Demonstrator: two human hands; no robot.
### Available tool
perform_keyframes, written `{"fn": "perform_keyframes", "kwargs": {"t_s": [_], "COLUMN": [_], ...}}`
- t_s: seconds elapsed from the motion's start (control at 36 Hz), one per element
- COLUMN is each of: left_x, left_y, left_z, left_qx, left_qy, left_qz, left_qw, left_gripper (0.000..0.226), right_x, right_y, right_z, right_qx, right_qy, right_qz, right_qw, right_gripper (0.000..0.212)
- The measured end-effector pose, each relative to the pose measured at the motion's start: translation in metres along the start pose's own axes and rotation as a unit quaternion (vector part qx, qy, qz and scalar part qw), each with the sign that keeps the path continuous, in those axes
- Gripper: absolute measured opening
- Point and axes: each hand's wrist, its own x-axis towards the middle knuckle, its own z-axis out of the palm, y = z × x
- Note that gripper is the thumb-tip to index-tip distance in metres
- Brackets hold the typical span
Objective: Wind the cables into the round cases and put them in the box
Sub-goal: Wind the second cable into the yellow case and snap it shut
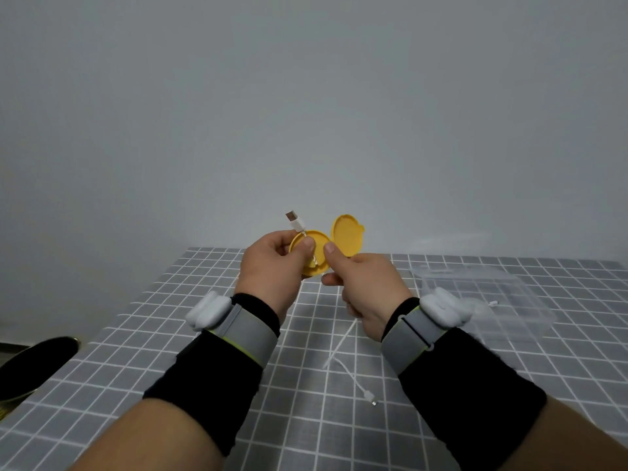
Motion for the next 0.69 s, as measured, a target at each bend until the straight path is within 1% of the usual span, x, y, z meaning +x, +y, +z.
{"fn": "perform_keyframes", "kwargs": {"t_s": [0.11,0.19,0.28,0.36,0.42,0.5,0.53,0.56,0.58,0.61,0.64,0.67,0.69], "left_x": [0.0,-0.002,-0.005,-0.005,-0.004,0.002,0.005,0.01,0.012,0.015,0.016,0.017,0.018], "left_y": [-0.001,-0.001,0.001,0.004,0.006,0.01,0.012,0.012,0.014,0.016,0.019,0.022,0.025], "left_z": [0.004,0.008,0.008,0.002,-0.003,-0.01,-0.013,-0.016,-0.021,-0.026,-0.03,-0.033,-0.036], "left_qx": [-0.059,-0.089,-0.105,-0.102,-0.078,-0.038,-0.027,-0.008,0.025,0.072,0.122,0.173,0.225], "left_qy": [0.013,0.022,0.012,-0.018,-0.031,-0.043,-0.038,-0.033,-0.035,-0.048,-0.074,-0.105,-0.137], "left_qz": [-0.006,-0.013,-0.024,-0.046,-0.058,-0.044,-0.033,-0.023,-0.013,0.001,0.017,0.035,0.051], "left_qw": [0.998,0.996,0.994,0.994,0.995,0.997,0.998,0.999,0.999,0.996,0.99,0.979,0.963], "left_gripper": [0.012,0.018,0.015,0.01,0.007,0.009,0.021,0.04,0.06,0.073,0.077,0.071,0.058], "right_x": [0.0,0.0,-0.001,0.0,0.002,0.005,0.006,0.007,0.007,0.008,0.008,0.008,0.009], "right_y": [0.003,0.006,0.005,0.0,-0.003,-0.009,-0.011,-0.013,-0.016,-0.019,-0.021,-0.024,-0.026], "right_z": [0.008,0.013,0.012,0.007,0.003,-0.003,-0.006,-0.009,-0.012,-0.015,-0.018,-0.02,-0.023], "right_qx": [0.036,0.064,0.046,0.02,-0.009,-0.052,-0.07,-0.09,-0.112,-0.136,-0.158,-0.179,-0.196], "right_qy": [-0.017,0.0,0.023,0.018,0.013,0.001,-0.009,-0.021,-0.034,-0.046,-0.058,-0.069,-0.079], "right_qz": [-0.024,-0.051,-0.086,-0.123,-0.143,-0.176,-0.18,-0.182,-0.183,-0.185,-0.188,-0.19,-0.193], "right_qw": [0.999,0.997,0.995,0.992,0.99,0.983,0.981,0.979,0.976,0.972,0.968,0.963,0.958], "right_gripper": [0.035,0.031,0.027,0.027,0.028,0.027,0.027,0.026,0.026,0.026,0.026,0.026,0.026]}}
